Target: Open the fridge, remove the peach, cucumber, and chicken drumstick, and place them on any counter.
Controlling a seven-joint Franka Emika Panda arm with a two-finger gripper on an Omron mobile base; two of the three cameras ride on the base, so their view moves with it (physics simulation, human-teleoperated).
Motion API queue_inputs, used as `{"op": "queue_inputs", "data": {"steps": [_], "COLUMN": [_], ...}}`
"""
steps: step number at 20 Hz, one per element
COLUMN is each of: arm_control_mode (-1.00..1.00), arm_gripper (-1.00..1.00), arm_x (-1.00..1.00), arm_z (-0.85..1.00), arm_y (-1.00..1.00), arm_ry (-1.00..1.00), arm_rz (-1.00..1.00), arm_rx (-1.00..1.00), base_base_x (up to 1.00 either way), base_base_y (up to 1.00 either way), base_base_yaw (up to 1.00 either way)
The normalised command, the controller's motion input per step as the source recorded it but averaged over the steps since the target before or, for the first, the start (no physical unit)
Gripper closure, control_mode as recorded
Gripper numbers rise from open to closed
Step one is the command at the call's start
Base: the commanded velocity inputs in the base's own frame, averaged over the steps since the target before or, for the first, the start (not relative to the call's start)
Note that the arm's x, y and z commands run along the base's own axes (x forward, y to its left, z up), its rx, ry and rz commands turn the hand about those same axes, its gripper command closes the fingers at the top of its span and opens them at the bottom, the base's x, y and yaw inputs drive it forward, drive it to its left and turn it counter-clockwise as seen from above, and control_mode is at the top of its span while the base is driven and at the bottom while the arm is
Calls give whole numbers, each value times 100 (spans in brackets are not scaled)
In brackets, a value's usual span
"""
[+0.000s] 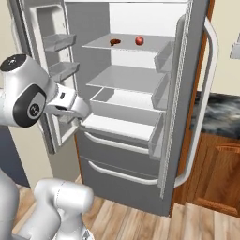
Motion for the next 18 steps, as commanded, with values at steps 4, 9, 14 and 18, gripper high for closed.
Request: {"op": "queue_inputs", "data": {"steps": [4,9,14,18], "arm_control_mode": [100,100,100,100], "arm_gripper": [-100,-100,-100,-100], "arm_x": [0,0,0,0], "arm_z": [0,0,0,0], "arm_y": [0,0,0,0], "arm_ry": [0,0,0,0], "arm_rz": [0,0,0,0], "arm_rx": [0,0,0,0], "base_base_x": [29,58,77,71], "base_base_y": [-2,-11,-15,-14], "base_base_yaw": [0,-2,-10,-17]}}
